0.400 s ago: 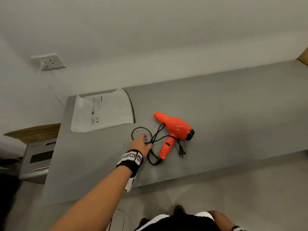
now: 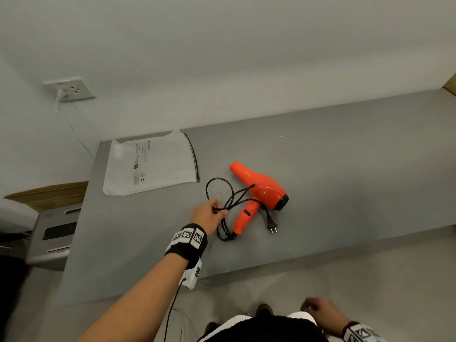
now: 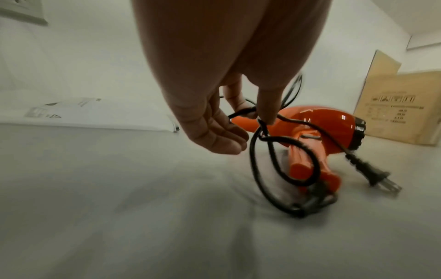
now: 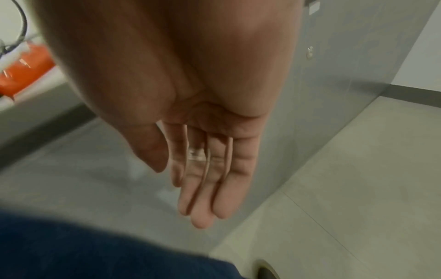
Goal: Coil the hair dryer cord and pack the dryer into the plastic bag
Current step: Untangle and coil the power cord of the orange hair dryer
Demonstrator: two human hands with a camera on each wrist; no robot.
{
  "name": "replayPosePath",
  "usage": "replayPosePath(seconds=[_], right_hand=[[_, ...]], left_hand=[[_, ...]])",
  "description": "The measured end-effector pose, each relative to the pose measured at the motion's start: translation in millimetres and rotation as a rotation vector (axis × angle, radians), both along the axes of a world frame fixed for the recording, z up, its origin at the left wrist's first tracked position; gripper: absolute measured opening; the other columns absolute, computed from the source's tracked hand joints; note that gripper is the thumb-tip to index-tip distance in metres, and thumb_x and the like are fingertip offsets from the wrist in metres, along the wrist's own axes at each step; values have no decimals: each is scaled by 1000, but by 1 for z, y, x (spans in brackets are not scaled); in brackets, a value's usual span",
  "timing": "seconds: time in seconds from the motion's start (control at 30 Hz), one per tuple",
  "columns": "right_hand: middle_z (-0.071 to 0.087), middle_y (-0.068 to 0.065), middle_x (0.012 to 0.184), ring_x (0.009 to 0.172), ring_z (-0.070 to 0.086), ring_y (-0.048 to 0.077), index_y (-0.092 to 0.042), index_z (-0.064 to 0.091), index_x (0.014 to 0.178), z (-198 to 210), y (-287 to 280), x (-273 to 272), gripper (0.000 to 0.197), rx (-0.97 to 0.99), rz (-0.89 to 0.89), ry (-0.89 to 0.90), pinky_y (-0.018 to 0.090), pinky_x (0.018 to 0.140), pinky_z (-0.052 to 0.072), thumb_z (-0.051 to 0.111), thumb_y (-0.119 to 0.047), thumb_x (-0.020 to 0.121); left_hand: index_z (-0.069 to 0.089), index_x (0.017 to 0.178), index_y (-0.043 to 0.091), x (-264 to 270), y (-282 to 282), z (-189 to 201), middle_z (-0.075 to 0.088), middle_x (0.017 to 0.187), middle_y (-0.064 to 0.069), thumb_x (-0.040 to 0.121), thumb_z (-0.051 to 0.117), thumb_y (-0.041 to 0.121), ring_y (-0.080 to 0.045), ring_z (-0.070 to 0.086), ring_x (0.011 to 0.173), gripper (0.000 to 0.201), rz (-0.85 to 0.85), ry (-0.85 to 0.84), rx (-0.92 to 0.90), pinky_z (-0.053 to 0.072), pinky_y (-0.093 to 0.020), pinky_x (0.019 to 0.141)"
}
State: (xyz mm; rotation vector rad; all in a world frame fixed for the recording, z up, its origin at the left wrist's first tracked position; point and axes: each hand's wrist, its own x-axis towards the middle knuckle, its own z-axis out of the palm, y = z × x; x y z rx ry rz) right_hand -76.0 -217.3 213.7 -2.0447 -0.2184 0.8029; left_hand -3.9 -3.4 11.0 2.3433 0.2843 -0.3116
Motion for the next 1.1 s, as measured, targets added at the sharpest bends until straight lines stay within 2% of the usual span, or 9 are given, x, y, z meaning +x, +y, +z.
replayPosePath(seconds=[0.03, 0.07, 0.17, 0.23, 0.4, 0.53, 0.67, 0.87, 1.1], right_hand=[[41, 4, 25, 13, 36, 2, 14, 43, 31, 10, 0, -13, 59, -66, -8, 288, 11, 36, 39, 48, 17, 90], [45, 6, 30, 11, 34, 6, 4, 50, 34, 7, -4, -28, 62, -124, -117, 322, 13, 31, 39, 34, 30, 88], [68, 11, 66, 47, 67, 27, -16, 68, 87, -107, -69, -31, 25, -293, -53, 99, 32, 56, 60, 52, 0, 98], [73, 8, 76, 57, 68, 25, -23, 67, 94, -144, -81, -7, 16, -266, -71, -89, 38, 59, 58, 57, -11, 98], [67, -12, 77, 69, 65, 15, -22, 70, 100, -81, -15, 57, 14, -25, -181, -568, 22, 69, 52, 63, -14, 92], [67, -10, 93, 80, 61, 13, -21, 70, 113, -71, 26, 74, 24, 15, -35, -571, 17, 77, 48, 67, -26, 90], [57, -15, 71, 66, 56, 2, -12, 70, 96, -75, 52, 75, 15, -30, 155, -569, 17, 63, 38, 60, -23, 97], [70, 9, 82, 71, 69, 30, -9, 64, 87, -26, 55, 73, 17, 240, -92, -539, 43, 66, 62, 52, -15, 98], [69, 16, 85, 70, 67, 27, 3, 63, 89, 50, 40, 74, 22, 407, -103, -707, 38, 69, 61, 49, -11, 99]], left_hand=[[58, 85, 19, -3, 2, 7, 66, 81, -1, 88, 73, 26, -27, 66, 82, 17, 22, -40, -39, 50, -28, 74], [59, 84, 19, -6, 4, 14, 66, 80, -1, 88, 73, 23, -27, 67, 80, 15, 52, -71, -91, 55, -32, 76], [61, 82, 28, -15, 10, 40, 69, 82, 0, 87, 72, 20, -26, 72, 83, 14, 109, -136, -220, 60, -47, 82], [61, 82, 34, -20, 11, 59, 71, 82, 1, 84, 70, 26, -24, 72, 84, 12, 102, -183, -263, 60, -49, 83], [61, 85, 39, -26, 10, 102, 72, 87, 6, 78, 64, 36, -21, 72, 86, 9, 65, -258, -341, 60, -49, 82], [63, 86, 32, -29, 7, 126, 72, 86, 2, 86, 65, 20, -23, 72, 85, 12, 51, -325, -377, 60, -43, 80], [62, 94, 24, -26, 12, 135, 69, 85, -2, 91, 62, 9, -21, 73, 78, 15, 93, -411, -423, 59, -45, 78], [34, 140, 28, -26, 12, 101, 68, 98, 2, 85, 72, 22, -17, 69, 90, 67, 241, -346, -387, 54, -28, 79], [59, 113, 24, -37, -15, 40, 66, 100, -2, 86, 72, 22, -18, 64, 91, 30, 66, -183, -205, 55, -37, 85]])
